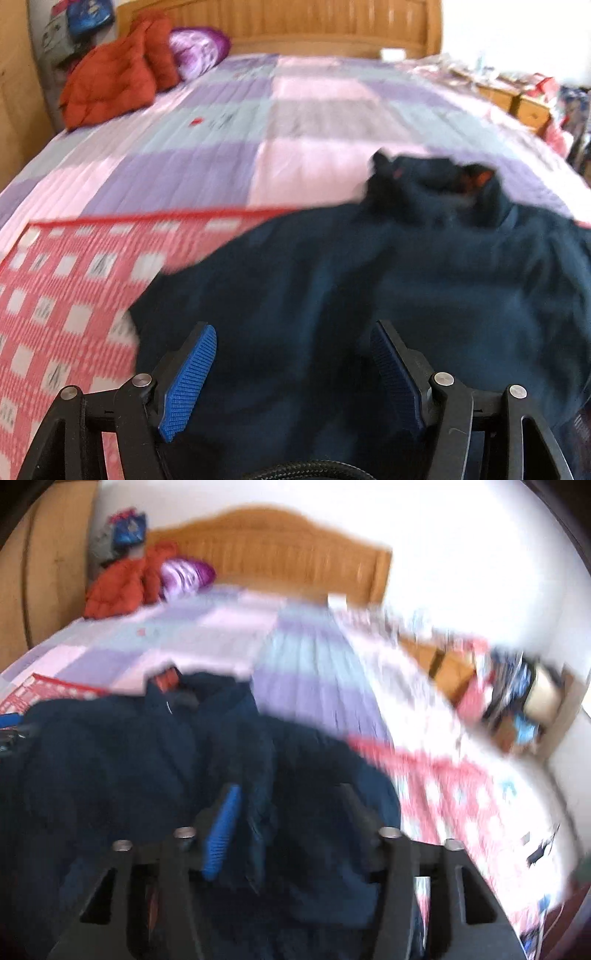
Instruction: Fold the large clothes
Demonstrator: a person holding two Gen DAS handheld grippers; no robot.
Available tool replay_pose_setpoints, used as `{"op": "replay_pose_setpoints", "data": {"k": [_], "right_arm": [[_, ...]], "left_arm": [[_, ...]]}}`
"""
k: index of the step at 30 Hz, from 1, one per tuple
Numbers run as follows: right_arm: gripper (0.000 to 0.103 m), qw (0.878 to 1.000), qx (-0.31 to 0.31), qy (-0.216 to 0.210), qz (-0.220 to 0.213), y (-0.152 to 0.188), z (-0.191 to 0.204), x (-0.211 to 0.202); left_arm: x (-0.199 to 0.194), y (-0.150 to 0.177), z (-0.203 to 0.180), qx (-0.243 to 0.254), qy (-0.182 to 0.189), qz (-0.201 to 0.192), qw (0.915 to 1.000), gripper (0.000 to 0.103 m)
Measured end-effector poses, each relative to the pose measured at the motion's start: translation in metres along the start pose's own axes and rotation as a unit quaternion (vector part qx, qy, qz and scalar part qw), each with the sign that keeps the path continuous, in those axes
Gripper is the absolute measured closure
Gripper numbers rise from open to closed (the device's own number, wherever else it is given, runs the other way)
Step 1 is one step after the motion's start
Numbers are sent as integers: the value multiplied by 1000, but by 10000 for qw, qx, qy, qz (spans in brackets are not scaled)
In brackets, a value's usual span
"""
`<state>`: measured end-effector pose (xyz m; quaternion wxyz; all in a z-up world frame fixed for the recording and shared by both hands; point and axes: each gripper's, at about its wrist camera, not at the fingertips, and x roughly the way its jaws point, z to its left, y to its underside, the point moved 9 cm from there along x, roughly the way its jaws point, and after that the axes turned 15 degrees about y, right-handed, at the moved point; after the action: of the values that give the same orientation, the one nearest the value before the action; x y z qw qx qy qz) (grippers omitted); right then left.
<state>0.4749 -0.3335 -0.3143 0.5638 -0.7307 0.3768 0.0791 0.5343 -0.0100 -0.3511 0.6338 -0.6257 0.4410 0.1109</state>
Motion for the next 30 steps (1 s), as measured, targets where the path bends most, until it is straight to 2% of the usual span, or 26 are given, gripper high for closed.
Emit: {"op": "replay_pose_setpoints", "data": {"k": [2, 3, 4, 6, 8, 9, 12, 14, 15, 16, 17, 19, 20, 21, 23, 24, 25, 27, 30], "right_arm": [[22, 9990, -278, -301, -158, -17, 37, 0], [22, 9976, -460, -504, -105, -22, 62, 5], [22, 9948, -687, -751, 64, -25, 95, 15], [22, 9890, -978, -1075, 281, -24, 136, 28], [23, 9846, -1279, -1100, 462, -16, 152, 45], [23, 9860, -1229, -979, 562, -12, 143, 56], [22, 9904, -575, -893, 883, 4, 90, 85], [21, 9935, -386, -461, 970, 19, 42, 101], [20, 9915, -157, -457, 1206, 32, 16, 111], [20, 9882, 146, -749, 1326, 37, 5, 111], [20, 9878, 194, -778, 1332, 39, 0, 110], [20, 9934, -166, -485, 1027, 34, -3, 93], [20, 9958, -291, -392, 775, 30, 1, 78], [20, 9969, -291, -453, 574, 26, 7, 64], [20, 9966, -317, -677, 349, 24, 22, 36], [20, 9941, -467, -923, 316, 31, 38, 23], [20, 9923, -690, -965, 354, 40, 49, 17], [20, 9918, -909, -773, 466, 62, 45, 18], [20, 9916, -498, -641, 1008, 94, -3, 30]], "left_arm": [[12, -13, -10, -90, 157, 5, 9998, 30], [22, -20, -14, -217, 234, 32, 9995, 30], [31, -23, -14, -339, 222, 101, 9991, 30], [46, -23, -10, -512, 154, 245, 9983, 30], [58, -16, 4, -585, -15, 403, 9975, 30], [59, -12, 16, -622, -76, 438, 9971, 30], [49, -6, 47, -807, -129, 348, 9960, 31], [41, 0, 66, -863, -100, 313, 9957, 31], [38, 4, 70, -835, -58, 329, 9959, 31], [37, 7, 70, -800, -34, 351, 9962, 31], [33, 9, 68, -721, -74, 367, 9967, 31], [22, 10, 59, -573, -199, 267, 9978, 31], [14, 11, 48, -579, -72, 151, 9982, 31], [8, 14, 37, -607, 83, 83, 9981, 31], [2, 24, 20, -467, 139, 78, 9988, 31], [1, 29, 13, -392, 159, 117, 9990, 31], [0, 40, 4, -200, 138, 216, 9995, 31], [-2, 54, 3, 52, -10, 331, 9994, 31], [-15, 73, 25, 30, -180, 430, 9989, 31]]}}
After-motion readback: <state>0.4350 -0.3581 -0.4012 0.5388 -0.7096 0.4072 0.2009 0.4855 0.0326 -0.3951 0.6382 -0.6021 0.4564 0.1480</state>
